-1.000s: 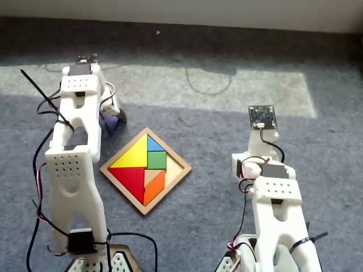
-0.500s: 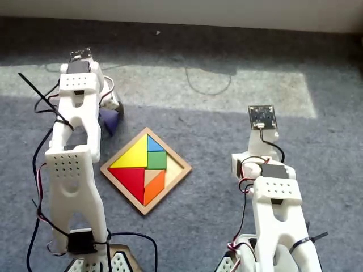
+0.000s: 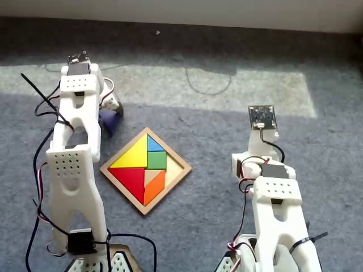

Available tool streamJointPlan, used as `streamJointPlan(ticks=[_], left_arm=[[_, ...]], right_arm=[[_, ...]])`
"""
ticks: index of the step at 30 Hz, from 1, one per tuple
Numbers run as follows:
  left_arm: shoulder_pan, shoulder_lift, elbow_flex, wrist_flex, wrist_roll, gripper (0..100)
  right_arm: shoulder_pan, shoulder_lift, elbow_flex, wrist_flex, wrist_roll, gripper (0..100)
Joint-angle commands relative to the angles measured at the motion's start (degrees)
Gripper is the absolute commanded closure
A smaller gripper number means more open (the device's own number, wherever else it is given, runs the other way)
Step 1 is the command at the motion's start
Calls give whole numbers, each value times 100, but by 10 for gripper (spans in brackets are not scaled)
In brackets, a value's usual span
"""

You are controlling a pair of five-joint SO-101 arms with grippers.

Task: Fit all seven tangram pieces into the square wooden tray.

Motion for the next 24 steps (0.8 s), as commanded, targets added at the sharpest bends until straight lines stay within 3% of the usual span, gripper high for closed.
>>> streamJointPlan(ticks=[1,8,15,24], left_arm=[[-48,-13,-171,185,26,795],[-40,-22,-453,448,-35,871],[312,-13,-1332,1310,-809,874],[277,-171,-1446,1477,-1582,874]], right_arm=[[48,-101,-31,-127,62,992],[48,-101,-31,-127,62,992],[48,-101,-31,-127,62,992],[48,-101,-31,-127,62,992]])
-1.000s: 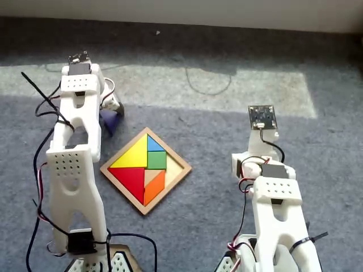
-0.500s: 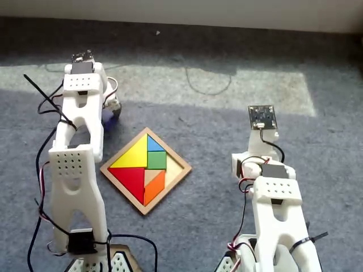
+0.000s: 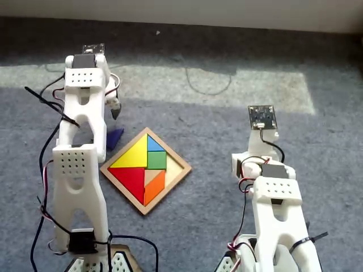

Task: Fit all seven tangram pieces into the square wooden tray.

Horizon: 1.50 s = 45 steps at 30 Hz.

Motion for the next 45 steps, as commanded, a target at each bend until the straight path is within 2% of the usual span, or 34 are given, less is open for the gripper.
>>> streamJointPlan(ticks=[1,6,12,19,21,28,41,45], left_arm=[[-13,-374,-171,123,-431,874],[-198,-1525,629,123,-1099,874],[-207,-2862,1965,88,-2505,874],[-224,-3011,2580,79,-4255,875],[-233,-3064,2712,123,-4554,877],[-268,-3055,2976,105,-4949,995],[-251,-3073,4013,-607,-4958,995],[-277,-3319,4497,-1125,-4958,995]], right_arm=[[48,-101,-31,-127,62,992],[48,-101,-31,-127,62,992],[48,-101,-31,-127,62,992],[48,-101,-22,-127,62,992],[48,-101,-22,-127,62,992],[48,-101,-22,-127,62,992],[48,-101,-22,-136,62,992],[48,-101,-22,-136,62,992]])
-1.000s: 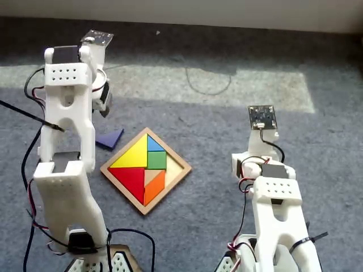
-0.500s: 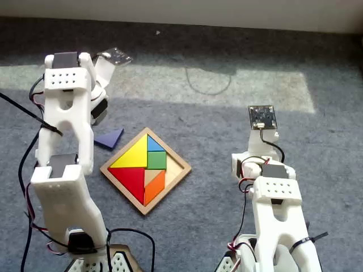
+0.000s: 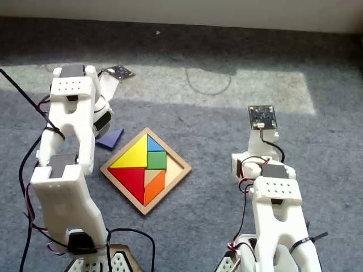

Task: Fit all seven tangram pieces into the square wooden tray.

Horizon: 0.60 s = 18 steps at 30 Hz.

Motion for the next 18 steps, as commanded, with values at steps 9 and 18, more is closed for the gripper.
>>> streamJointPlan(ticks=[9,18], left_arm=[[110,-1965,2404,-2330,-44,992],[127,-1974,2422,-2418,-167,727]], right_arm=[[48,-101,-22,-145,70,992],[40,-101,295,-620,308,992]])
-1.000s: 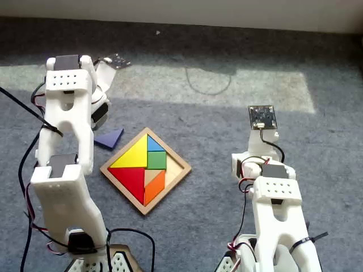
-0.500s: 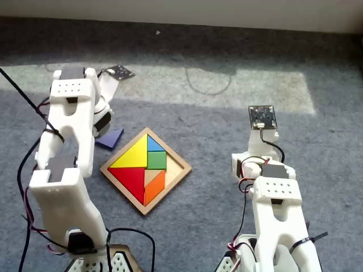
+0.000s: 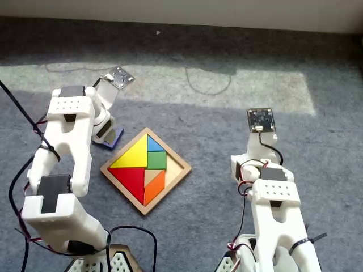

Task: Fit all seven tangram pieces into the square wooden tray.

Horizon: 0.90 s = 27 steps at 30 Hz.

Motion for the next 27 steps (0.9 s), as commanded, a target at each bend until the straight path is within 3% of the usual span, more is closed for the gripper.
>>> streamJointPlan(ticks=[1,7,12,21,27], left_arm=[[136,-338,-66,-105,-396,726],[207,-277,-66,-105,-1116,724],[189,523,-734,-88,-1143,726],[-31,2088,-2677,958,-1160,726],[-198,2571,-2976,1125,-1521,726]], right_arm=[[40,-101,-4,-171,202,992],[40,-101,-4,-171,211,992],[40,-101,4,-171,220,992],[40,-101,4,-171,220,992],[40,-101,4,-171,220,992]])
